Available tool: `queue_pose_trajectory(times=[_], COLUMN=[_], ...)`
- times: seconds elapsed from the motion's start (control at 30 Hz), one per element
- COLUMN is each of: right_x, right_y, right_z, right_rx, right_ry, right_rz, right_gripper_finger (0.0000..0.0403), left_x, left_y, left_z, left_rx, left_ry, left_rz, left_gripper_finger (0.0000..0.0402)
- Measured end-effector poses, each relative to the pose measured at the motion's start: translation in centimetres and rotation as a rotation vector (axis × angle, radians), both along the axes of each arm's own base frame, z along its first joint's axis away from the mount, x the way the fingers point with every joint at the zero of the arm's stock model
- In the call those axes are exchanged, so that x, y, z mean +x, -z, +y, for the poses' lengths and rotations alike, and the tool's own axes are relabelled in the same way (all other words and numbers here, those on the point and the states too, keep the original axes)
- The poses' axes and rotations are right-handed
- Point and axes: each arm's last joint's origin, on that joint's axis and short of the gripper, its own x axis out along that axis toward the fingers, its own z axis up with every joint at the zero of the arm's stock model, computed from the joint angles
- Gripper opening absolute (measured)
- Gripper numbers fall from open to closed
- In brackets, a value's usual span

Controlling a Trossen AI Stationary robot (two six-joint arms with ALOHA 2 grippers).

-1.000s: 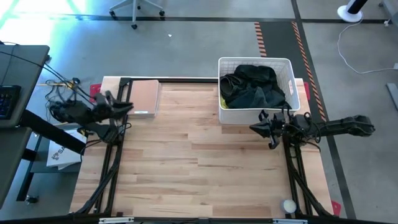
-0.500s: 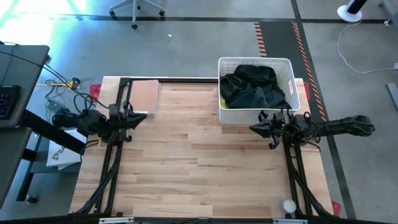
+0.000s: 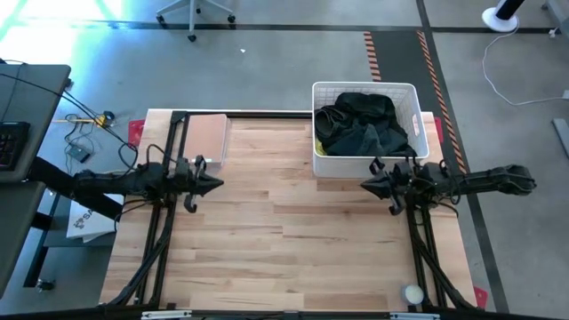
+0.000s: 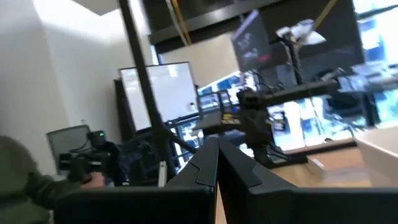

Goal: Sort clothes
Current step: Return to Home Position

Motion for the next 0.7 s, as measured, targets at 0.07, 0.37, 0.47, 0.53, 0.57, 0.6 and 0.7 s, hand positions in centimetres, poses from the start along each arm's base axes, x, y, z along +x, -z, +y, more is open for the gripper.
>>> queue_pose_trajectory(times=[0.07, 0.37, 0.47, 0.53, 0.57, 0.6, 0.7], right_x=[-0.1, 0.1, 0.2, 0.2, 0.2, 0.2, 0.2], right_y=[-0.2, 0.3, 0.5, 0.6, 0.7, 0.8, 1.0], right_z=[0.1, 0.1, 0.0, 0.0, 0.0, 0.0, 0.3], right_rx=[-0.024, -0.060, -0.063, -0.072, -0.075, -0.077, -0.049], right_ry=[-0.019, -0.023, 0.020, 0.060, 0.075, 0.077, -0.008], right_rz=[-0.021, 0.026, 0.046, 0.055, 0.062, 0.072, 0.101], right_gripper_finger=[0.0000, 0.0000, 0.0000, 0.0000, 0.0000, 0.0000, 0.0000], left_x=[0.0, 0.0, 0.1, 0.1, 0.1, 0.1, 0.1], left_y=[0.2, 0.5, 0.7, 0.7, 0.7, 0.7, 0.7], left_z=[0.1, 0.4, 0.5, 0.5, 0.5, 0.5, 0.5], left_rx=[0.003, 0.086, 0.055, 0.055, 0.054, 0.054, 0.054], left_ry=[-0.019, -0.162, -0.164, -0.164, -0.164, -0.164, -0.164], left_rz=[0.024, 0.067, 0.080, 0.081, 0.081, 0.081, 0.081], left_gripper_finger=[0.0001, 0.0001, 0.0001, 0.0001, 0.0001, 0.0001, 0.0004])
